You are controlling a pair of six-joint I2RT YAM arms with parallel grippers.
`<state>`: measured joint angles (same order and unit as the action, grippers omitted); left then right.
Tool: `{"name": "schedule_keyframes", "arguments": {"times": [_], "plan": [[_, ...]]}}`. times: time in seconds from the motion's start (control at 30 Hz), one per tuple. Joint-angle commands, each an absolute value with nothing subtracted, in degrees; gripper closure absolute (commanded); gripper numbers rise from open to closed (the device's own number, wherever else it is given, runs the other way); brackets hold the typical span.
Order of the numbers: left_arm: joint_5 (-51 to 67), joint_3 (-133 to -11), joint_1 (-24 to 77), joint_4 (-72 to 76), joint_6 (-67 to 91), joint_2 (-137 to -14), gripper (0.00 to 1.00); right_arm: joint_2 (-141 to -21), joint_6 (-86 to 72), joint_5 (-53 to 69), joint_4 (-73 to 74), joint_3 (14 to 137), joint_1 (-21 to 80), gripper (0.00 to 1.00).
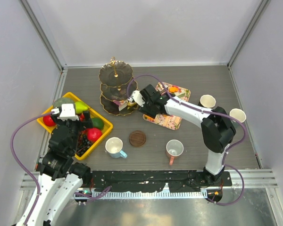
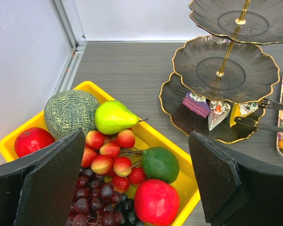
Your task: Serve the afternoon tea
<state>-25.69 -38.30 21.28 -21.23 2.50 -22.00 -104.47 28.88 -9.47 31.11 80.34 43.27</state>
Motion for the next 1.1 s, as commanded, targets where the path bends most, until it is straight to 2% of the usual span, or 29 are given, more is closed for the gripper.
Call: {"name": "schedule_keyframes", "arguments": {"times": [0.0,0.4,0.67,0.9,1.07], "plan": [[-25.2,-38.2,21.0,-18.2,2.3,-22.6,0.01,-105.9,30.0,-9.0,28.7,83.7,43.2,0.43],[-25.3,-38.3,21.0,-18.2,2.1,-22.2,0.01,-104.9,29.2,-9.1,28.6,84.6,43.2,0.29],[-25.2,-38.2,21.0,-18.2,2.0,-22.1,0.01,-99.6,27.4,-10.0,30.7,83.4,43.1,0.27],[-25.5,-38.2,20.9,-18.2,1.9,-22.0,0.01,-92.2,22.1,-12.6,38.2,82.4,43.2,0.27],[-25.1,-38.3,20.9,-18.2,1.9,-22.1,0.01,-87.7,15.8,-15.3,41.9,79.5,43.2,0.32]]}}
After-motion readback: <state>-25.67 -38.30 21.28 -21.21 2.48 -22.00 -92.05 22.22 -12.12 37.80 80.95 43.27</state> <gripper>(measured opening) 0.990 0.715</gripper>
